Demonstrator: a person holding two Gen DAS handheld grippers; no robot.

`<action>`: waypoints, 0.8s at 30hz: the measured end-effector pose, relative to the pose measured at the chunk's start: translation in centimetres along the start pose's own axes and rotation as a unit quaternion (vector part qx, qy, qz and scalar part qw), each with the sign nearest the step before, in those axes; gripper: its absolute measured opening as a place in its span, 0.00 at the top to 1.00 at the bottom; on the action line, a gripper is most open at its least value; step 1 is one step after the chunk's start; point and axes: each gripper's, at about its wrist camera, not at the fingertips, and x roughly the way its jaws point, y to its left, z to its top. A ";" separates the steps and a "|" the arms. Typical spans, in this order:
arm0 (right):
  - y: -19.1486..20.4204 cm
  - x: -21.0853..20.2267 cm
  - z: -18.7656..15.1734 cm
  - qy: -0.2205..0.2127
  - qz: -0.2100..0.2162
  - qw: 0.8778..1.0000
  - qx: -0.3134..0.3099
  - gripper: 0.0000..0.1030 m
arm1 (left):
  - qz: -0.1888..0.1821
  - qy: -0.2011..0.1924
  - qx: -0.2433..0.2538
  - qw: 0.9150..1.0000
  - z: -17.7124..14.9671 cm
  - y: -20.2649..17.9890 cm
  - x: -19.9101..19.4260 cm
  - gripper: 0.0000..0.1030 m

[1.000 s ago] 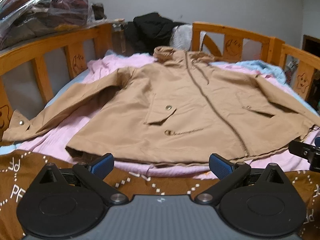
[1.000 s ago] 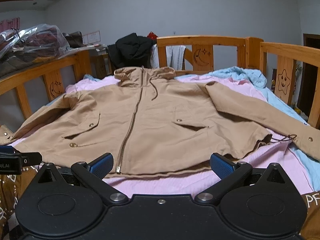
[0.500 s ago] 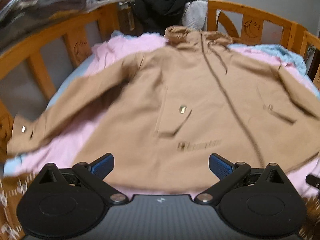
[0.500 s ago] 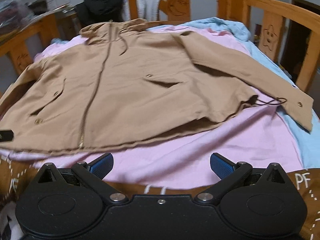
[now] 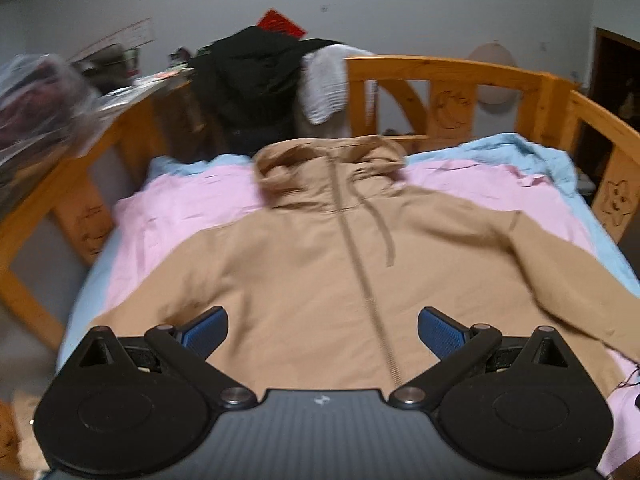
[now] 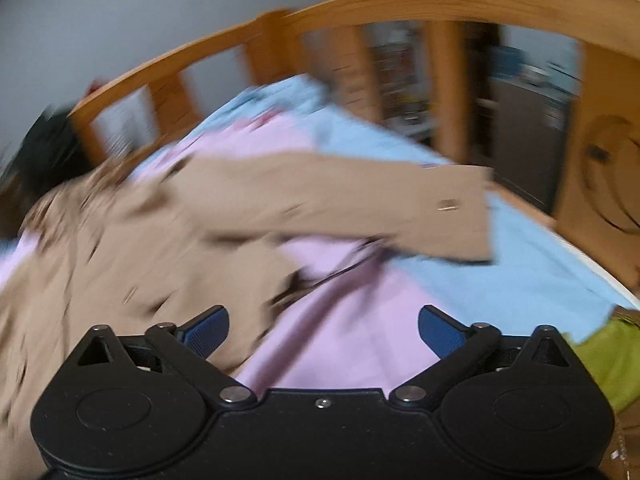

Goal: Fold large clothes
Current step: 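Grasp the jacket sleeve cuff with the right gripper and lift it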

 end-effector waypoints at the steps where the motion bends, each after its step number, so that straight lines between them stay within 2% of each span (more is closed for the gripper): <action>1: -1.3 0.5 0.3 -0.005 -0.007 0.999 0.038 0.10 | -0.010 -0.002 0.004 1.000 -0.1 -0.5 0.7 0.00; 5: -5.1 2.9 0.9 0.014 0.006 0.988 0.156 0.19 | -0.044 -0.009 0.027 0.999 -2.0 -3.2 3.7 0.00; 10: -7.3 5.0 1.8 0.017 0.024 0.965 0.262 0.24 | -0.083 0.016 0.021 0.996 -5.9 -4.6 6.5 0.00; 14: -8.6 6.8 2.1 0.009 0.014 0.932 0.362 0.26 | -0.110 0.026 0.013 0.993 -7.6 -4.1 6.4 0.00; 17: -8.7 7.0 2.2 -0.006 -0.008 0.905 0.426 0.28 | -0.111 0.034 0.018 0.993 -7.7 -3.3 5.7 0.00; 19: -8.5 7.2 2.1 -0.017 -0.025 0.892 0.451 0.35 | -0.110 0.030 0.023 0.993 -7.5 -2.9 5.1 0.00; 21: -8.3 7.4 2.2 -0.016 -0.061 0.882 0.468 0.63 | -0.101 0.025 0.032 0.994 -7.0 -2.7 4.4 0.00; 22: -8.3 7.5 2.2 -0.020 -0.071 0.878 0.472 0.67 | -0.096 0.024 0.038 0.994 -6.8 -2.6 4.0 0.00; 24: -8.3 7.6 2.3 -0.029 -0.074 0.881 0.467 0.80 | -0.087 0.024 0.047 0.995 -6.4 -2.3 3.4 0.01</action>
